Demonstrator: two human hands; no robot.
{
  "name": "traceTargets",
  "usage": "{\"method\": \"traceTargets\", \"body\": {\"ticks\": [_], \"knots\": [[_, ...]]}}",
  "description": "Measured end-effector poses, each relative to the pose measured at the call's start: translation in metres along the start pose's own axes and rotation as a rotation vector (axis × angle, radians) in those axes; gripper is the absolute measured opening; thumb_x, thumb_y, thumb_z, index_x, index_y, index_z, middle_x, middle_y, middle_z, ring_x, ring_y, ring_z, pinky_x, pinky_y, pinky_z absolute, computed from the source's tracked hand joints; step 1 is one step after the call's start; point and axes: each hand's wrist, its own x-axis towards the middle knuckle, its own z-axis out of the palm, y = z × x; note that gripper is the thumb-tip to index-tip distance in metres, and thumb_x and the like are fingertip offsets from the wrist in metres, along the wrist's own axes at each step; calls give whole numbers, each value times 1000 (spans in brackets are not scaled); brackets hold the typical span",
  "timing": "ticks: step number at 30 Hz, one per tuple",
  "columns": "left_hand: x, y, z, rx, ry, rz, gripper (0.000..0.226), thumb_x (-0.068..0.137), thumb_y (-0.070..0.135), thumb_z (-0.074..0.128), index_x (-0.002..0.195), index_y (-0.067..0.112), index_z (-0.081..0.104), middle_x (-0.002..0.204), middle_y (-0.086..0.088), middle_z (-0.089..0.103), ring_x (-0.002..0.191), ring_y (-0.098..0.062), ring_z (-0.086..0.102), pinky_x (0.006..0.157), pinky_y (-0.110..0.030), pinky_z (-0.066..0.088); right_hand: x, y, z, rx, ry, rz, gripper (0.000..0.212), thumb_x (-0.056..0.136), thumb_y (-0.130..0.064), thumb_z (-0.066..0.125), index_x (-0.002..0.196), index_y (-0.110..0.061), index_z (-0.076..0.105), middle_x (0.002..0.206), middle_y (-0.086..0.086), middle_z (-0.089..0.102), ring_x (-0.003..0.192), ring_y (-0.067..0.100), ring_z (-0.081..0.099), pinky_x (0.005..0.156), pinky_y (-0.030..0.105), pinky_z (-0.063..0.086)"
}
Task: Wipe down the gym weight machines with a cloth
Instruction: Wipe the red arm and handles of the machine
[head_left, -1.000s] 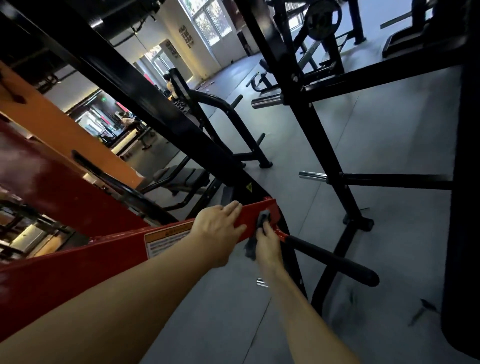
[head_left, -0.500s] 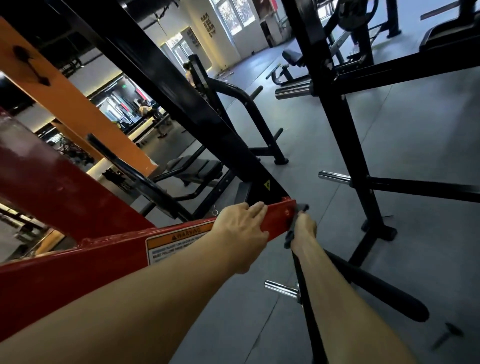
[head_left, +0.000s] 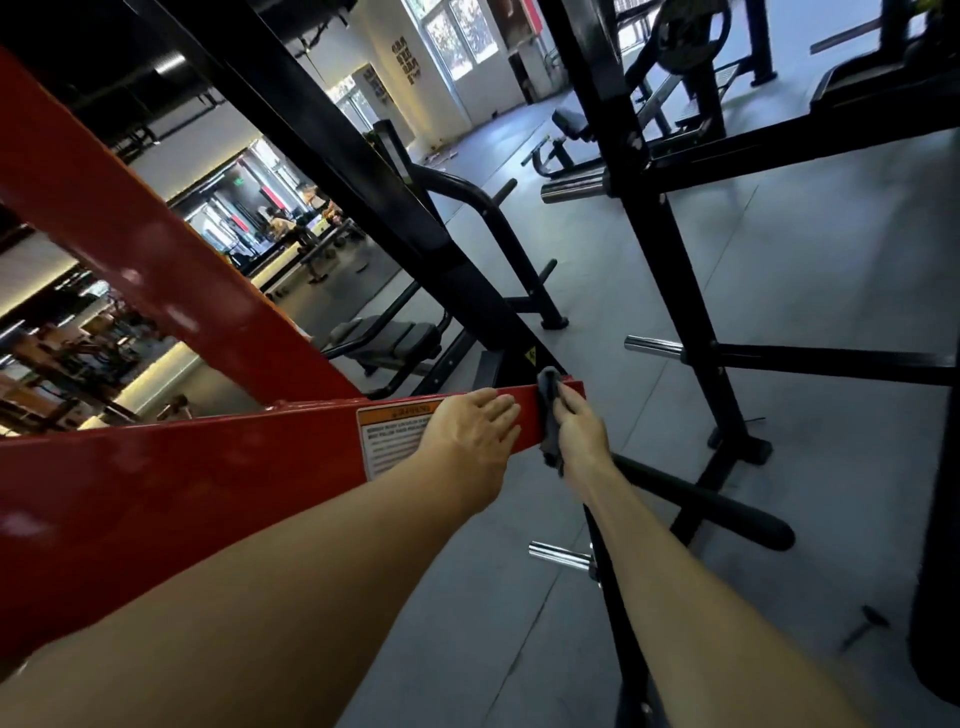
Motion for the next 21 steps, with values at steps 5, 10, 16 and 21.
{"method": "traceTargets", "body": {"ticks": [5, 10, 16, 21], "knots": [[-52, 6, -2, 29, -43, -57, 74, 107, 42, 30, 161, 9, -8, 169, -10, -14, 156, -24, -13, 127, -43, -7, -64, -21, 25, 31, -33, -107, 38, 107, -18, 46, 143, -23, 56, 133, 2, 64, 122, 24, 61, 106, 48, 49], [-99, 4, 2, -61, -22, -102, 76, 106, 46, 29, 160, 7, -8, 169, -11, -13, 156, -24, -13, 126, -41, -8, -144, -41, 47, 39, -64, -166, 39, 107, -16, 46, 138, -36, 57, 105, 11, 74, 69, 25, 58, 64, 37, 49], [-170, -6, 0, -36, 21, -165, 68, 107, 43, 21, 162, 9, -3, 170, -8, -8, 157, -21, -11, 126, -39, -8, -233, -67, 69, 96, -93, -240, 36, 107, -16, 47, 137, -32, 62, 108, -11, 74, 103, 33, 68, 86, 57, 56], [-234, -8, 7, 3, 62, -188, 70, 108, 47, 24, 162, 11, -3, 170, -7, -8, 157, -20, -9, 125, -38, -6, -299, -85, 88, 82, -133, -316, 37, 108, -17, 45, 142, -27, 58, 126, -7, 69, 111, 18, 67, 89, 40, 59]]}}
